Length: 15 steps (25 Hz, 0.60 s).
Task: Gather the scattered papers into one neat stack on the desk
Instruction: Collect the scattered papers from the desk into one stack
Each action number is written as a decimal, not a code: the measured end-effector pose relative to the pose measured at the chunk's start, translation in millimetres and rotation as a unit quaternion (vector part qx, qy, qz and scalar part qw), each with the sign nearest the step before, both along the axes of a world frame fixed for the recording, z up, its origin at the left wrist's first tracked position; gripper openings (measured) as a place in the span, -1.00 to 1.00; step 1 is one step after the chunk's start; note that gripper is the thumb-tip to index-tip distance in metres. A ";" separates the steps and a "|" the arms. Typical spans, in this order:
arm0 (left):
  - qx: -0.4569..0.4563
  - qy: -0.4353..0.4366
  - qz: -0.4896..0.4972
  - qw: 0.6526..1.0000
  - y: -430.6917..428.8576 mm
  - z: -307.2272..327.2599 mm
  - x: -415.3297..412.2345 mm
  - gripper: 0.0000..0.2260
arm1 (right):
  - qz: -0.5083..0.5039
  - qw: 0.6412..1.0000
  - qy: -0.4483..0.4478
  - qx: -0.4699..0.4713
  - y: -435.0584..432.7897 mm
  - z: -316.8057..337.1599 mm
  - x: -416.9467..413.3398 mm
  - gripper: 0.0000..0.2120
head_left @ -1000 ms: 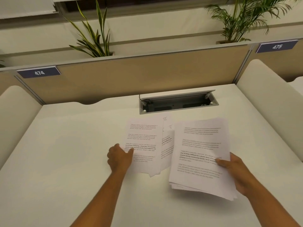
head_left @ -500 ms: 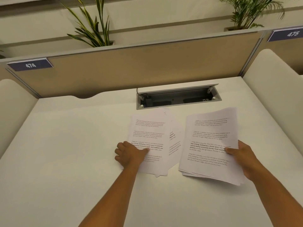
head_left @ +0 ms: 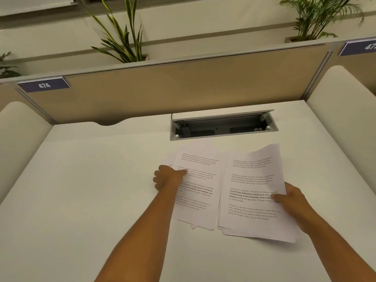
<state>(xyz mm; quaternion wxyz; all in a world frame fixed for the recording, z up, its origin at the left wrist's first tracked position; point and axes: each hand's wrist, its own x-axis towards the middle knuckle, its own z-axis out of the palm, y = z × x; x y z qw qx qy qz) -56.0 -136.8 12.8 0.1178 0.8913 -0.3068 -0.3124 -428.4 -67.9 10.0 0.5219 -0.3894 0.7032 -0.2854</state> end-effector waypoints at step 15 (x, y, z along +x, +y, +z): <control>-0.038 0.001 0.004 0.999 -32.1 1.4 -29.3 -0.30 | 0.008 1.000 0.014 0.004 -0.5 -14.5 12.5 -0.60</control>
